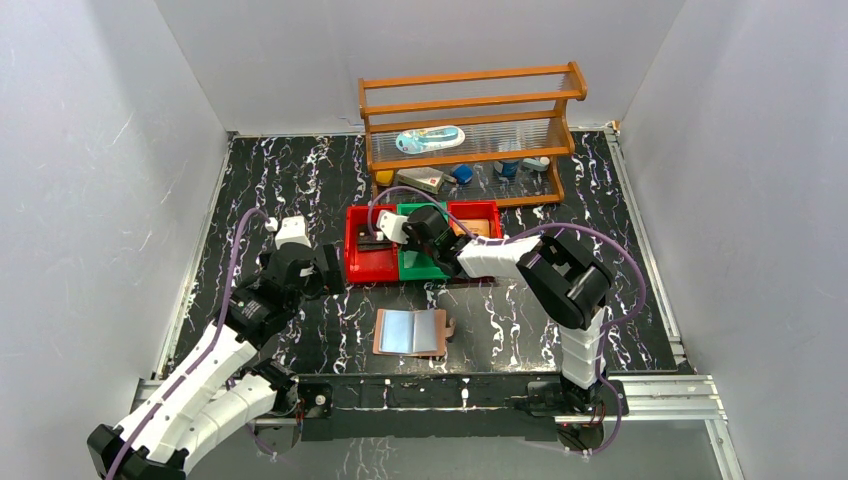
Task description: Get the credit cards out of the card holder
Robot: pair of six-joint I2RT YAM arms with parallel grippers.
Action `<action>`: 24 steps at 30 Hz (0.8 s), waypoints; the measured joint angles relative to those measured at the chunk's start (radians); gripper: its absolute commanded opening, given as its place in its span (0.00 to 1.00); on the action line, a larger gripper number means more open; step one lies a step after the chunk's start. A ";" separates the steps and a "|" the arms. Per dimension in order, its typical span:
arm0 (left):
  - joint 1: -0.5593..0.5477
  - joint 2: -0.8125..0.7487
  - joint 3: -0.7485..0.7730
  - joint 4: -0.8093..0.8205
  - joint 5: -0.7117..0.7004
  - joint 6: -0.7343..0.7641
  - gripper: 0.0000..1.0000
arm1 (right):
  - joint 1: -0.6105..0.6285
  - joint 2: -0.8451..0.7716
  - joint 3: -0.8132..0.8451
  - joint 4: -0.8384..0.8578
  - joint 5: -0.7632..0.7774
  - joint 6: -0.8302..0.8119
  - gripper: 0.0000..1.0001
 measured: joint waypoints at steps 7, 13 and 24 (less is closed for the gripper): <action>0.000 0.014 0.000 0.000 0.001 0.000 0.98 | -0.005 0.000 0.000 -0.007 -0.006 0.009 0.51; 0.000 0.017 0.000 0.000 0.001 0.000 0.98 | -0.006 -0.002 0.000 -0.039 -0.046 0.024 0.59; 0.000 0.017 0.000 0.000 0.001 -0.003 0.98 | -0.006 -0.089 -0.002 -0.069 -0.081 0.121 0.76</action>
